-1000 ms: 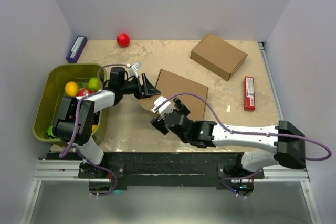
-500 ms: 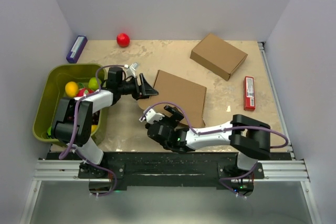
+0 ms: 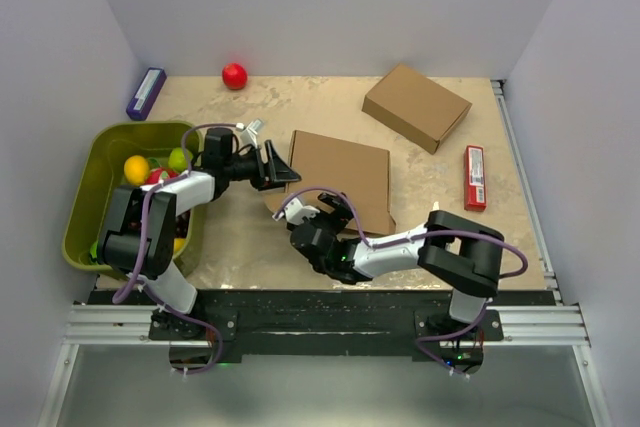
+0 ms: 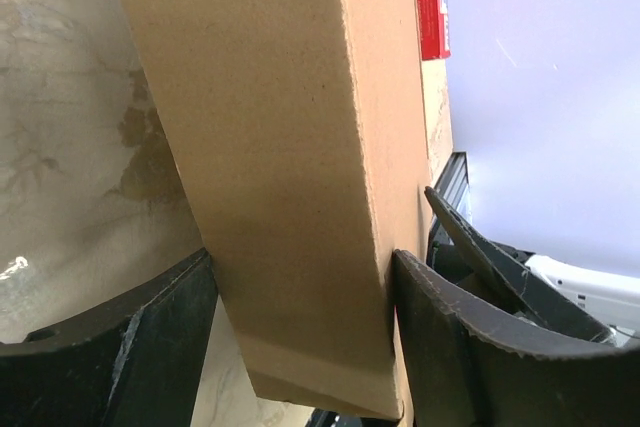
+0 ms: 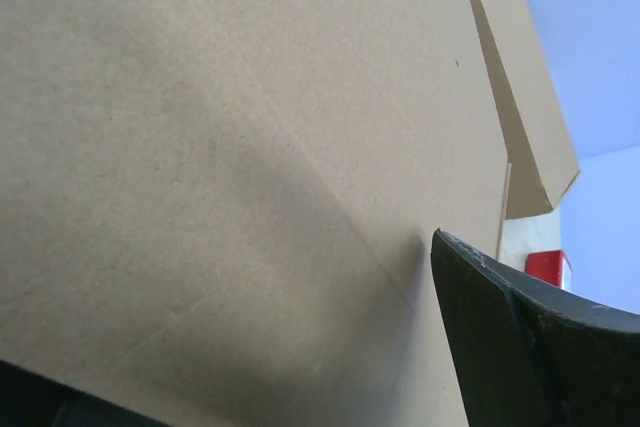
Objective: Fold the paper box
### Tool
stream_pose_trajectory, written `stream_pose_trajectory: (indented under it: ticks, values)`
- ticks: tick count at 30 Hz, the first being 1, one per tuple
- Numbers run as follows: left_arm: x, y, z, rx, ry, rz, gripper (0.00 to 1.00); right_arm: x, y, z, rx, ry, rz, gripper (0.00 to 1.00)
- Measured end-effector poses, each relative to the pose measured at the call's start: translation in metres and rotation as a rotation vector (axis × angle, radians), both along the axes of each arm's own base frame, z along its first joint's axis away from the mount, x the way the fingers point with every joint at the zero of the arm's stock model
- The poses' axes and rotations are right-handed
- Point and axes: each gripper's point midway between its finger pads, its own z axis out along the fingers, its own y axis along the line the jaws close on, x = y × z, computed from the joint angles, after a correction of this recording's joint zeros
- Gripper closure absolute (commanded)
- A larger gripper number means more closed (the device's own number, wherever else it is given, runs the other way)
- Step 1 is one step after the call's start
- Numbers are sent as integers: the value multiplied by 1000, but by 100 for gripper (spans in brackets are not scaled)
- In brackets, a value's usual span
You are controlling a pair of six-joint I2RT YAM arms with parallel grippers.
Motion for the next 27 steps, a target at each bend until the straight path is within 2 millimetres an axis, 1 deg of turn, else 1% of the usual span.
stream_pose_trajectory:
  ticks: [2, 3, 5, 6, 7, 8, 9, 10, 11, 12, 14, 15, 17, 18, 20, 21, 24, 25, 27]
  values:
    - [1, 1, 0, 2, -1, 4, 100, 2, 0, -3, -19, -6, 4, 25]
    - [1, 1, 0, 2, -2, 3, 100, 2, 1, -5, -30, -9, 8, 31]
    - [1, 1, 0, 4, -5, 4, 100, 3, 2, -9, -53, -11, 13, 37]
    - [2, 1, -1, 7, -8, 6, 100, 3, 1, -12, -72, -13, 14, 41]
    - [2, 2, -1, 9, -11, 7, 100, 4, 1, -13, -86, -18, 14, 43]
    - [3, 3, -1, 10, -13, 7, 96, 4, 1, -12, -96, -21, 15, 45]
    - [3, 3, -1, 10, -18, 6, 81, 4, 0, -11, -102, -24, 15, 48]
    - [3, 4, 0, 10, -24, 4, 71, 4, 0, -10, -107, -25, 16, 50]
    - [4, 4, 0, 11, -26, 4, 66, 4, 0, -10, -113, -25, 17, 51]
    - [4, 4, -1, 12, -28, 3, 58, 4, -1, -10, -118, -22, 19, 53]
    - [4, 4, -1, 13, -32, 1, 47, 3, -1, -8, -125, -14, 25, 55]
    - [4, 4, 0, 15, -37, 0, 36, 3, -2, -6, -128, -8, 26, 56]
    - [4, 4, 2, 23, -46, 0, 27, 2, -3, -3, -131, 6, 25, 57]
    - [5, 5, 5, 30, -51, 2, 20, 1, -3, -3, -132, 15, 26, 57]
    - [7, 6, 11, 44, -73, 5, 9, 1, -2, 2, -129, 34, 26, 57]
    - [8, 7, 17, 47, -93, 5, 1, 1, -2, 4, -122, 47, 24, 57]
    - [16, 10, 37, 51, -162, 13, 0, 1, -5, 12, -98, 93, 30, 58]
    - [20, 13, 47, 49, -192, 22, 0, 1, -7, 14, -91, 110, 31, 58]
    - [27, 19, 61, 50, -238, 37, 0, -1, -12, 16, -90, 138, 32, 60]
